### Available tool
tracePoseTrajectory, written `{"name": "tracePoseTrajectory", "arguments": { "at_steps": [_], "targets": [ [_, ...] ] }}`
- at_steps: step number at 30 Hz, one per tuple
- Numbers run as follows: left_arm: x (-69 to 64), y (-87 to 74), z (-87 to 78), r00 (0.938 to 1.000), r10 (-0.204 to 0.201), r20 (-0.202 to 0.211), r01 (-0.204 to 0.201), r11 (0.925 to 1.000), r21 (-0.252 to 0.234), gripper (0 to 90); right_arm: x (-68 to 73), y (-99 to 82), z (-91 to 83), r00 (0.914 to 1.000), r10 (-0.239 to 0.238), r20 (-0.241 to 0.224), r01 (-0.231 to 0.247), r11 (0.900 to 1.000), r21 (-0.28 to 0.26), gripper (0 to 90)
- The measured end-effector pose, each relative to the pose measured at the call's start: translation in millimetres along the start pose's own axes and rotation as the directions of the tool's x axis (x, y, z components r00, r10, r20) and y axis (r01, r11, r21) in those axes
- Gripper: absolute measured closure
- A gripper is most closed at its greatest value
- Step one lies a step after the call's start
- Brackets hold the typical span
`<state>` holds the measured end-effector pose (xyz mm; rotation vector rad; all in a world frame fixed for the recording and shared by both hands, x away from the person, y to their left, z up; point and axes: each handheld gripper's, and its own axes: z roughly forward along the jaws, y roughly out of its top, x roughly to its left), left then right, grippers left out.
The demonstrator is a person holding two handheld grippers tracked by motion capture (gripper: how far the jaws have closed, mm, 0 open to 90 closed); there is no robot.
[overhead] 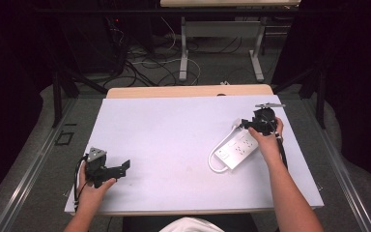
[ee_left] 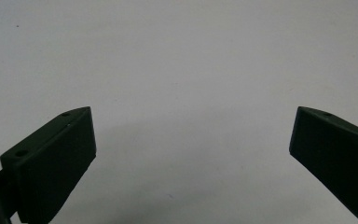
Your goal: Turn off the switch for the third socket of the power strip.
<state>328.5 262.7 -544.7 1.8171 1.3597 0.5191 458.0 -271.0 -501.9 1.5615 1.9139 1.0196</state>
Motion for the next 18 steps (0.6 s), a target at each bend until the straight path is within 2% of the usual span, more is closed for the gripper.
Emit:
{"name": "tracePoseTrajectory", "arguments": {
  "at_steps": [3,8,11,18],
  "targets": [
    [0.7,-0.2,-0.4,1.0,-0.003,-0.003,0.003,1.0,0.001,0.4,-3.9,-0.4,2.3,0.9999,0.011,0.013,-0.011,0.9999,0.013,52.3],
    [1.4,-0.2,-0.9,1.0,-0.004,-0.007,0.004,1.0,0.005,0.4,-7.1,-0.9,3.8,0.9998,0.019,0.007,-0.019,0.9996,0.022,56.2],
    [1.3,-0.4,-0.2,0.9999,-0.005,-0.01,0.005,1.0,0.003,0.4,-9.9,-1.4,4.7,0.9998,0.017,0.007,-0.017,0.9995,0.027,63.5],
    [1.8,-0.6,-1.0,0.9999,-0.006,-0.014,0.006,1.0,0.006,0.6,-10.2,-3.3,8.6,0.9998,0.018,-0.002,-0.018,0.9982,0.056,71.7]
  ]
}}
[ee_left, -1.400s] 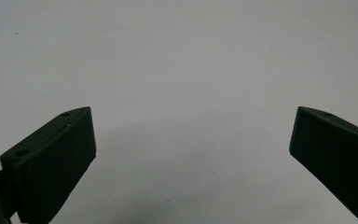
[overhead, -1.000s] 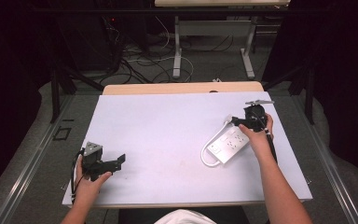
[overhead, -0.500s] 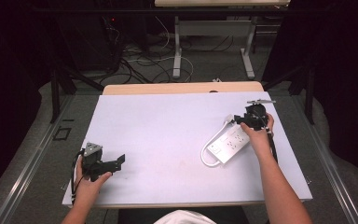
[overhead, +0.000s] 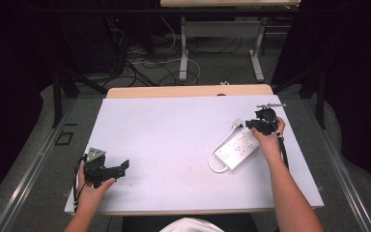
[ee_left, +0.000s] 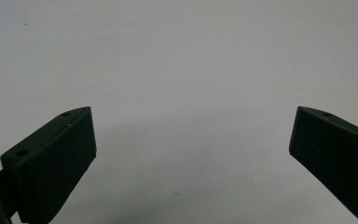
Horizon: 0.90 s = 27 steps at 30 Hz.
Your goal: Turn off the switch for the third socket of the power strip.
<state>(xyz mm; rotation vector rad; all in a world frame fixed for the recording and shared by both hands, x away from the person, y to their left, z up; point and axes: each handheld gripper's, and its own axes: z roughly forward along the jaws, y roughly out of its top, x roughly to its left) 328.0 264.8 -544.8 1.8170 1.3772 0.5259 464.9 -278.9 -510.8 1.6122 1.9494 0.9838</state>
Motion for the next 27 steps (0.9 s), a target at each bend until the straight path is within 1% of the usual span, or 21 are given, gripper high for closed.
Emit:
{"name": "tracePoseTrajectory", "arguments": {
  "at_steps": [1,3,4,5,9,14,15,18,20,23,27],
  "targets": [
    [0.0,-0.2,0.1,1.0,-0.004,-0.001,0.004,1.0,-0.001,0.6,0.0,0.0,0.0,1.0,0.0,0.0,0.0,1.0,0.0,71.7],
    [0.5,-0.5,0.3,1.0,-0.004,0.0,0.004,1.0,0.001,0.8,2.0,-1.0,1.9,1.0,0.003,0.008,-0.003,0.9999,0.014,75.5],
    [0.8,-0.7,0.4,1.0,-0.005,0.001,0.005,1.0,0.001,0.8,2.0,-1.0,1.9,1.0,0.003,0.008,-0.003,0.9999,0.014,75.5],
    [1.0,-0.9,0.7,1.0,-0.007,0.0,0.007,1.0,0.0,1.2,2.7,-1.8,3.6,0.9999,-0.009,0.014,0.009,0.9998,0.02,77.7],
    [1.7,-1.2,0.4,0.9999,-0.011,-0.005,0.011,0.9999,0.004,1.5,3.4,-2.5,6.1,0.9998,-0.014,0.011,0.014,0.9995,0.03,80.1],
    [2.2,-1.3,-0.2,0.9999,-0.014,-0.006,0.014,0.9999,0.006,1.5,2.0,-3.8,8.5,0.9999,-0.007,0.012,0.007,0.9991,0.042,84.5],
    [2.2,-1.5,0.2,0.9999,-0.015,-0.006,0.015,0.9999,0.0,1.5,1.4,-4.6,9.6,1.0,-0.002,0.007,0.002,0.9988,0.049,85.6],
    [2.6,-1.3,-0.6,0.9999,-0.014,-0.004,0.014,0.9999,0.003,1.5,1.0,-5.5,10.6,1.0,0.009,0.0,-0.009,0.9986,0.052,87.3],
    [2.9,-1.4,-0.8,0.9999,-0.014,-0.005,0.014,0.9999,0.004,1.5,0.4,-6.4,11.4,0.9999,0.009,0.006,-0.009,0.9986,0.052,89.5],
    [3.1,-1.6,-0.4,0.9999,-0.016,-0.006,0.016,0.9999,0.005,1.5,-0.3,-6.6,11.9,0.9999,0.012,0.006,-0.013,0.9986,0.052,90.0],
    [2.9,-1.5,-0.3,0.9998,-0.018,-0.003,0.018,0.9998,0.005,1.5,-2.7,-8.2,13.4,0.9996,0.021,0.018,-0.022,0.9982,0.055,90.0]
  ]
}}
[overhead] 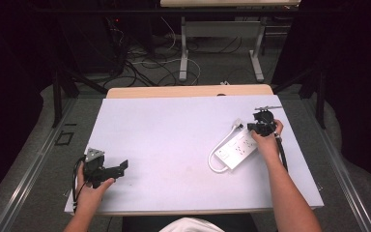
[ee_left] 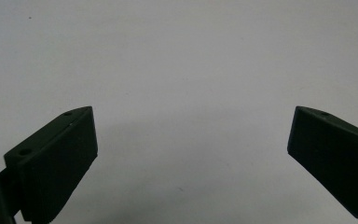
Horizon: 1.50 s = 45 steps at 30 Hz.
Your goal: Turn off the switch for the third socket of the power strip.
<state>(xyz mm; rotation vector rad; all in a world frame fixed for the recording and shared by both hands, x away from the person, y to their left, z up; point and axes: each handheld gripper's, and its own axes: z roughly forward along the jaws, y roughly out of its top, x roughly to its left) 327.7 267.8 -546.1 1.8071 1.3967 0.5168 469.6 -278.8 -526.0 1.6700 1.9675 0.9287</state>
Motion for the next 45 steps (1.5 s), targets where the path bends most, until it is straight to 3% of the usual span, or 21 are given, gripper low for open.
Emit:
{"name": "tracePoseTrajectory", "arguments": {
  "at_steps": [14,37,45],
  "targets": [
    [0.2,-0.1,-0.5,1.0,0.0,0.002,0.0,1.0,0.002,1.5,-1.7,-2.1,2.0,0.9997,-0.002,0.023,0.002,1.0,0.004,90.0],
    [-0.4,0.3,1.5,1.0,0.0,0.001,0.0,1.0,0.004,1.6,-7.0,-4.2,3.8,0.9995,0.03,0.007,-0.03,0.9995,-0.005,89.8],
    [0.0,1.0,3.8,1.0,-0.002,0.006,0.002,0.9999,0.012,1.6,-4.0,-3.6,2.8,0.9995,0.032,0.004,-0.032,0.9995,-0.002,78.8]
  ]
}}
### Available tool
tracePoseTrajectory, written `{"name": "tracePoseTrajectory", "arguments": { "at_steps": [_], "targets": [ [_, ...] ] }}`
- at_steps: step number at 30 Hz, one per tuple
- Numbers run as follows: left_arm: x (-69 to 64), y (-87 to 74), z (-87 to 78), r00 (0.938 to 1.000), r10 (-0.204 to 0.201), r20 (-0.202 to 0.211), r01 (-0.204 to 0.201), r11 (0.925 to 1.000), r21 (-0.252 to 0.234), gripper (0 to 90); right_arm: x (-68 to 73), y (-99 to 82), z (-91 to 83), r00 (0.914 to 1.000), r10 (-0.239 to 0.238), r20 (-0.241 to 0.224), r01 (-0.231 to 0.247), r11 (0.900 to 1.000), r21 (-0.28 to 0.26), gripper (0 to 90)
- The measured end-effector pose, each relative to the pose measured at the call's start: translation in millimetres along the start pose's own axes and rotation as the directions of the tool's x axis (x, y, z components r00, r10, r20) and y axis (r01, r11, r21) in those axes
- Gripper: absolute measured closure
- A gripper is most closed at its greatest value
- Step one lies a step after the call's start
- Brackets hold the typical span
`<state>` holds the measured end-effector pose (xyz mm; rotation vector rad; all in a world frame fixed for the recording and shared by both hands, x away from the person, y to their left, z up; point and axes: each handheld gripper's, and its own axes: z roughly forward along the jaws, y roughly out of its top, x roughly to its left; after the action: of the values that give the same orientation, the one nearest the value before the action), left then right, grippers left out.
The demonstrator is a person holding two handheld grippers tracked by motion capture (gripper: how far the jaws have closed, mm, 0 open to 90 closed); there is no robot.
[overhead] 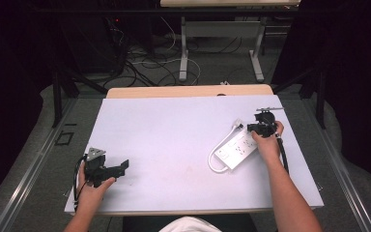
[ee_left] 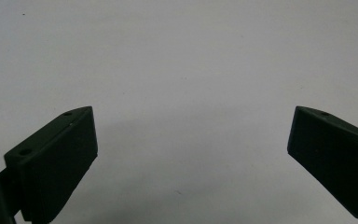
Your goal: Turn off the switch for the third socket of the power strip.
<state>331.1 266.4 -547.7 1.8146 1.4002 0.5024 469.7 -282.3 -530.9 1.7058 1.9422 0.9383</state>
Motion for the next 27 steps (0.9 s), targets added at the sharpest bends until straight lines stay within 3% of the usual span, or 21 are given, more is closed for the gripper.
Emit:
{"name": "tracePoseTrajectory", "arguments": {
  "at_steps": [9,16,23,27],
  "targets": [
    [0.8,-0.2,1.1,0.9999,-0.01,-0.003,0.01,0.9998,-0.015,1.6,2.6,1.4,-4.1,0.9998,-0.012,-0.018,0.011,0.9998,-0.018,64.4],
    [0.8,0.2,-1.0,1.0,-0.004,-0.001,0.004,1.0,-0.007,1.6,3.9,3.3,-9.3,0.999,-0.016,-0.043,0.013,0.9979,-0.063,52.2],
    [0.0,-0.3,-1.2,1.0,-0.004,-0.001,0.004,0.9999,-0.012,1.5,8.3,4.0,-10.3,0.9978,-0.059,-0.032,0.056,0.9955,-0.077,43.1],
    [0.8,-0.8,-3.0,1.0,-0.002,0.0,0.002,0.9999,-0.012,1.5,11.0,5.0,-12.2,0.9962,-0.06,-0.063,0.055,0.9951,-0.083,39.0]
  ]
}}
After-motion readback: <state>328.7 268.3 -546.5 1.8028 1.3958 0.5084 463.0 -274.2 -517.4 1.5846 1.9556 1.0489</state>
